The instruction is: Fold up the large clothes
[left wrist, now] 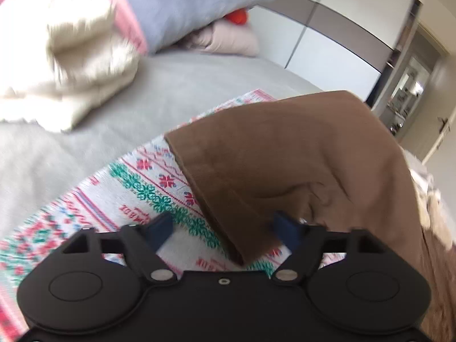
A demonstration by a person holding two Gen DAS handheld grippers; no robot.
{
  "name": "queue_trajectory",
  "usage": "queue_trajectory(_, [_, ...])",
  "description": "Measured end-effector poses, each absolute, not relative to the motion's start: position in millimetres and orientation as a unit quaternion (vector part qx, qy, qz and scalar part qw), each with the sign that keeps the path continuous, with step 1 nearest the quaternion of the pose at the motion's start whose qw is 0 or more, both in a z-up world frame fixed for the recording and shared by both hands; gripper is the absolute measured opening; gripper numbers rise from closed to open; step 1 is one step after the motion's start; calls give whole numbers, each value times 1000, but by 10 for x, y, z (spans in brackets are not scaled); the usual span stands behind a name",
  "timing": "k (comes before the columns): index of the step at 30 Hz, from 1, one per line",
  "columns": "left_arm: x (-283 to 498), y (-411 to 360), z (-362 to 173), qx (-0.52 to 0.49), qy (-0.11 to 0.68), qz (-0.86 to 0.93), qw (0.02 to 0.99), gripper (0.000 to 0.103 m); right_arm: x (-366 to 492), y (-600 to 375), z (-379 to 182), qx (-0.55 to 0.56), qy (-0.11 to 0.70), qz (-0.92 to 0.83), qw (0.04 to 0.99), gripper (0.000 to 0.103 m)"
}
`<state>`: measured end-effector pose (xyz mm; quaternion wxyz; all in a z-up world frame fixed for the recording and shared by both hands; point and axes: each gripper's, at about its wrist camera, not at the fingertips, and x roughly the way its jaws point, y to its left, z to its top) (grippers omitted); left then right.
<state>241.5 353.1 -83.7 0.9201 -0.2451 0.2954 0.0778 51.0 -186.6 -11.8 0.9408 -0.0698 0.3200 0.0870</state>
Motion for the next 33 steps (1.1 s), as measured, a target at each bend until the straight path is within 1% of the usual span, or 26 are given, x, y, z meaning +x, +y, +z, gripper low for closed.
queue_trajectory(1, [2469, 3556, -860, -256, 285, 83, 920, 62, 530, -1864, -133, -70, 320, 85, 941, 101])
queue_trajectory(3, [2598, 3561, -851, -260, 278, 91, 920, 44, 575, -1856, -168, -72, 324, 80, 940, 101])
queue_trajectory(4, [2636, 3555, -819, -256, 280, 103, 919, 34, 599, -1851, -185, -74, 328, 77, 939, 101])
queue_trajectory(5, [2679, 3545, -776, -247, 285, 111, 919, 16, 610, -1852, -197, -77, 331, 74, 938, 101])
queue_trajectory(6, [2703, 3528, -707, -235, 290, 121, 920, 8, 611, -1854, -204, -80, 331, 74, 937, 101])
queue_trajectory(7, [2696, 3496, -601, -214, 284, 134, 925, 7, 612, -1851, -204, -81, 330, 72, 938, 101])
queue_trajectory(11, [2585, 3334, -23, -51, 212, 197, 956, 6, 630, -1849, -190, -84, 316, 65, 943, 101])
queue_trajectory(13, [2547, 3381, 225, -7, 196, 234, 952, 6, 641, -1850, -178, -80, 313, 64, 944, 101])
queue_trajectory(15, [2534, 3462, 399, 33, 198, 278, 939, 6, 667, -1829, -162, -75, 313, 65, 945, 101])
queue_trajectory(17, [2525, 3558, 436, 63, 207, 308, 926, 6, 682, -1806, -151, -76, 312, 66, 945, 101])
queue_trajectory(19, [2563, 3661, 328, 71, 236, 317, 916, 6, 685, -1782, -142, -78, 311, 67, 945, 101])
queue_trajectory(20, [2601, 3689, 227, 78, 255, 324, 908, 7, 688, -1775, -139, -78, 311, 68, 945, 101])
queue_trajectory(22, [2756, 3720, -150, 110, 328, 330, 878, 8, 682, -1776, -135, -78, 310, 68, 945, 101])
queue_trajectory(23, [2772, 3750, -310, 108, 354, 332, 868, 12, 681, -1771, -134, -79, 310, 67, 945, 101])
queue_trajectory(24, [2778, 3759, -442, 102, 375, 328, 861, 13, 677, -1773, -128, -79, 309, 66, 945, 101])
queue_trajectory(25, [2757, 3733, -522, 104, 381, 331, 857, 14, 670, -1780, -116, -79, 308, 64, 946, 101])
queue_trajectory(26, [2719, 3683, -547, 115, 375, 338, 855, 21, 656, -1790, -99, -77, 305, 62, 947, 101])
queue_trajectory(28, [2630, 3561, -500, 140, 355, 342, 859, 39, 633, -1828, -61, -70, 299, 61, 950, 101])
queue_trajectory(29, [2571, 3495, -433, 144, 345, 334, 865, 60, 622, -1847, -40, -65, 297, 61, 951, 101])
queue_trajectory(30, [2507, 3435, -359, 142, 335, 322, 874, 76, 615, -1866, -23, -60, 295, 60, 952, 102])
queue_trajectory(32, [2363, 3272, -142, 123, 313, 291, 896, 91, 606, -1904, 14, -52, 293, 58, 953, 102])
queue_trajectory(33, [2290, 3189, -39, 112, 306, 275, 904, 95, 599, -1923, 36, -48, 292, 55, 954, 102])
